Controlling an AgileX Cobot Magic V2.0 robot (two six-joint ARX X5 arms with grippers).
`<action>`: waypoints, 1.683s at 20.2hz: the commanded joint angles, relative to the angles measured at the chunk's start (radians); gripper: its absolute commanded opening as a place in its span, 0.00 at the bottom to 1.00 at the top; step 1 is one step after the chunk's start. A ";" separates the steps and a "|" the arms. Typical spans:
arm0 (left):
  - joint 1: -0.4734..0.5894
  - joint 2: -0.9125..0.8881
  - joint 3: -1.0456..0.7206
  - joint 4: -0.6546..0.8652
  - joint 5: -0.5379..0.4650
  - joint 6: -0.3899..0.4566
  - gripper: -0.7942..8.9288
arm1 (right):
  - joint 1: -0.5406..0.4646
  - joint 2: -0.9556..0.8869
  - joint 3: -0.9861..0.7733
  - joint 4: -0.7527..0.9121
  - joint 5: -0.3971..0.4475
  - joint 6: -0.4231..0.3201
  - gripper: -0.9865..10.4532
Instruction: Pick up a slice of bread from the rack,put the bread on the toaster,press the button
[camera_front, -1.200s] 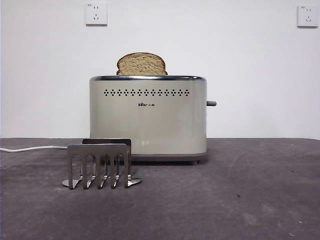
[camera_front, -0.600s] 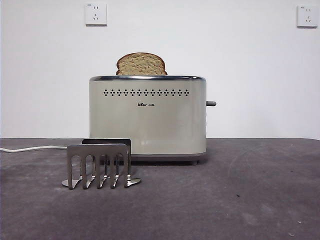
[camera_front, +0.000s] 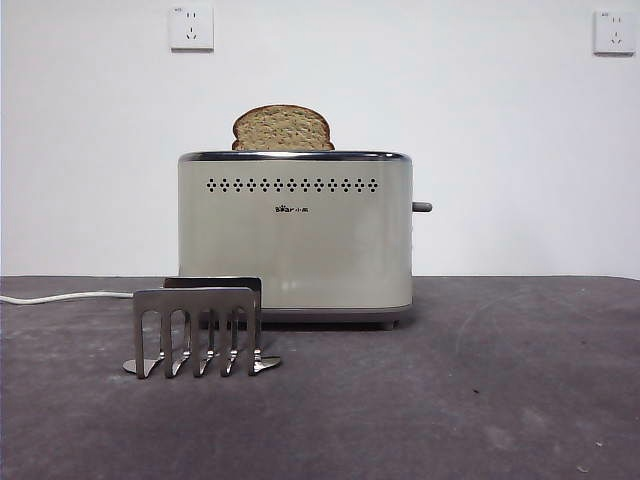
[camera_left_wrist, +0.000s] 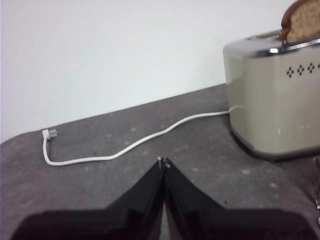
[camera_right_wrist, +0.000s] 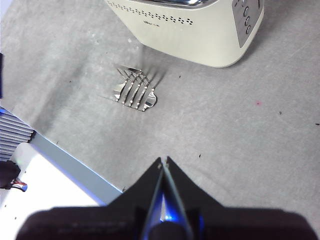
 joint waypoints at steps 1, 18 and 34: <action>0.003 -0.026 -0.026 -0.029 -0.003 -0.014 0.08 | 0.000 0.002 -0.006 0.001 0.003 -0.008 0.09; 0.002 -0.026 -0.025 -0.179 0.000 -0.047 0.08 | 0.000 0.002 -0.006 0.001 0.002 -0.008 0.09; 0.002 -0.026 -0.025 -0.179 -0.001 -0.047 0.08 | -0.112 -0.481 -0.396 0.653 0.251 0.132 0.09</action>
